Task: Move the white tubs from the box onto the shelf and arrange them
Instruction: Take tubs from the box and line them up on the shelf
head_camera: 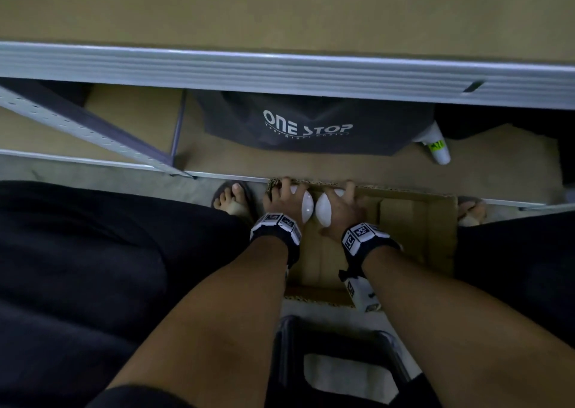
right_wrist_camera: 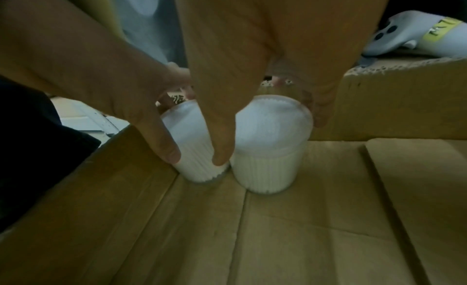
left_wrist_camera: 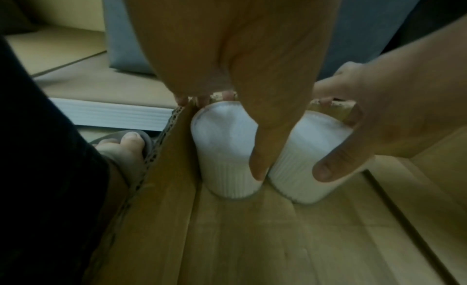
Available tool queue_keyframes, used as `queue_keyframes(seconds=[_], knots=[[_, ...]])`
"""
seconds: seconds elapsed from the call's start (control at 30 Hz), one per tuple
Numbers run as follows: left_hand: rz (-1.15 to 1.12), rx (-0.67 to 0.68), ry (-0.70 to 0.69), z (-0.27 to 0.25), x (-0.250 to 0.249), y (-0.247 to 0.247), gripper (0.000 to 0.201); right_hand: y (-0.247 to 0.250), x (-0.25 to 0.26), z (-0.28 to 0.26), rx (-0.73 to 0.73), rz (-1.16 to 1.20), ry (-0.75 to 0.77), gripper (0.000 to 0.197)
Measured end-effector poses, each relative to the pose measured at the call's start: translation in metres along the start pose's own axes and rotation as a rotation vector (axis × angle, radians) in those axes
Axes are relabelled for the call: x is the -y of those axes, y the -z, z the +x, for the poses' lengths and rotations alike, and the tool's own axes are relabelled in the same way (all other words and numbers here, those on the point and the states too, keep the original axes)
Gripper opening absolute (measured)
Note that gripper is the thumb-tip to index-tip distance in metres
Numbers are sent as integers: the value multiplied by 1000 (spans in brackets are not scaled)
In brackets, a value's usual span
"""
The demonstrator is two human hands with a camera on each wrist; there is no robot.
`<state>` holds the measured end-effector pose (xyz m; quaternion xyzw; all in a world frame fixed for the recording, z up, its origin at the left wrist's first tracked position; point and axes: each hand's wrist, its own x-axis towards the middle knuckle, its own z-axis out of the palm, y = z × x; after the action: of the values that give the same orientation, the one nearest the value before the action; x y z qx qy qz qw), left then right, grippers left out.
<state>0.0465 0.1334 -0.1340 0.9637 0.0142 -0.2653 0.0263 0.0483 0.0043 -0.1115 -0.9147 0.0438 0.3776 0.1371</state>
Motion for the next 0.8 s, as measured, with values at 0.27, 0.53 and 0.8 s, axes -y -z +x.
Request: queue_keyframes(seconds=[0.27, 0.53, 0.8], knots=[[9, 32, -14, 0, 2, 6, 76, 5, 10, -1, -12, 37, -33, 77], [-164, 63, -11, -29, 3, 48, 75, 34, 3, -35, 47, 6, 9, 80], [-130, 83, -97, -71, 2, 125, 92, 93, 20, -92, -84, -38, 43, 90]])
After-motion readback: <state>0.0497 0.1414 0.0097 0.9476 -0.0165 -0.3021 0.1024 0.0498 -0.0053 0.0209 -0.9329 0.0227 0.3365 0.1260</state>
